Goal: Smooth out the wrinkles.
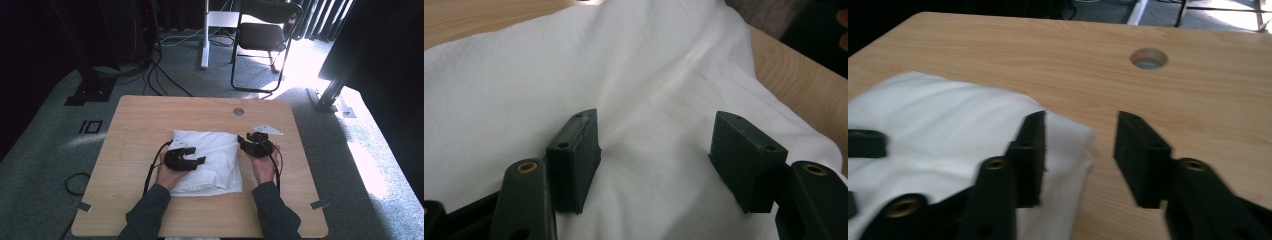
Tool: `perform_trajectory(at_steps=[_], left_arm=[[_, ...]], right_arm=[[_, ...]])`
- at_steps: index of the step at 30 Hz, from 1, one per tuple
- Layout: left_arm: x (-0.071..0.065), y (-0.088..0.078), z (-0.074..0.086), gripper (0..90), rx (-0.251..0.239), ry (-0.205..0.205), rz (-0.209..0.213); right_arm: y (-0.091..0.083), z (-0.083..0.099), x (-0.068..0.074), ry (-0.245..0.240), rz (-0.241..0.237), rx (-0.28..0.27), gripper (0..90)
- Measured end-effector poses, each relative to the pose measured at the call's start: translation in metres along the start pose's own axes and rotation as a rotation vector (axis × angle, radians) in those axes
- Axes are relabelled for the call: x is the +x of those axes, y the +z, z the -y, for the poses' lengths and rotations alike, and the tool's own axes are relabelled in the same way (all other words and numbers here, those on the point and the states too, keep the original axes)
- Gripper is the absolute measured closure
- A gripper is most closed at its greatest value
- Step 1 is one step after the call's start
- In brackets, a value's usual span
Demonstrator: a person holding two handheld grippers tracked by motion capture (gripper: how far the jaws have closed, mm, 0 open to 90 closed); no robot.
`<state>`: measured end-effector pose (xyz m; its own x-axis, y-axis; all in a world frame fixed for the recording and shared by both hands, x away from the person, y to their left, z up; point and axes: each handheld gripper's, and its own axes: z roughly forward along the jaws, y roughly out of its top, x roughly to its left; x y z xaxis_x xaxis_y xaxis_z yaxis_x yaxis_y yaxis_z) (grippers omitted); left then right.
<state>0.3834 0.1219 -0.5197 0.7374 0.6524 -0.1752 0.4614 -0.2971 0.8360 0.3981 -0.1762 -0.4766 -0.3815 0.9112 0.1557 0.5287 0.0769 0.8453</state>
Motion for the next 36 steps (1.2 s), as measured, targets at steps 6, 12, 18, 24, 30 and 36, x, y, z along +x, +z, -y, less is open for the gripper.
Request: perform_trajectory(at_steps=[6,12,18,24,30,36], left_arm=[[-0.003,-0.007,0.000,36.5,-0.020,-0.004,-0.004],[-0.010,-0.020,0.002,37.1,-0.060,-0.016,0.027],[-0.023,-0.029,0.007,38.3,-0.056,0.004,0.052],[-0.044,-0.023,0.021,38.4,-0.030,0.039,0.094],[-0.067,-0.018,0.026,37.5,-0.036,0.079,0.078],[-0.089,-0.030,0.031,39.3,-0.103,0.120,0.113]], right_arm=[[0.012,0.011,0.018,0.056,-0.075,0.095,37.3],[-0.008,0.054,0.045,0.002,-0.236,0.155,38.4],[-0.002,0.070,0.047,-0.102,-0.196,0.228,88.0],[-0.016,0.078,0.028,-0.081,-0.093,0.218,70.0],[-0.032,0.048,0.043,-0.147,-0.116,-0.008,52.2],[0.003,0.036,0.057,-0.207,-0.136,0.037,51.8]])
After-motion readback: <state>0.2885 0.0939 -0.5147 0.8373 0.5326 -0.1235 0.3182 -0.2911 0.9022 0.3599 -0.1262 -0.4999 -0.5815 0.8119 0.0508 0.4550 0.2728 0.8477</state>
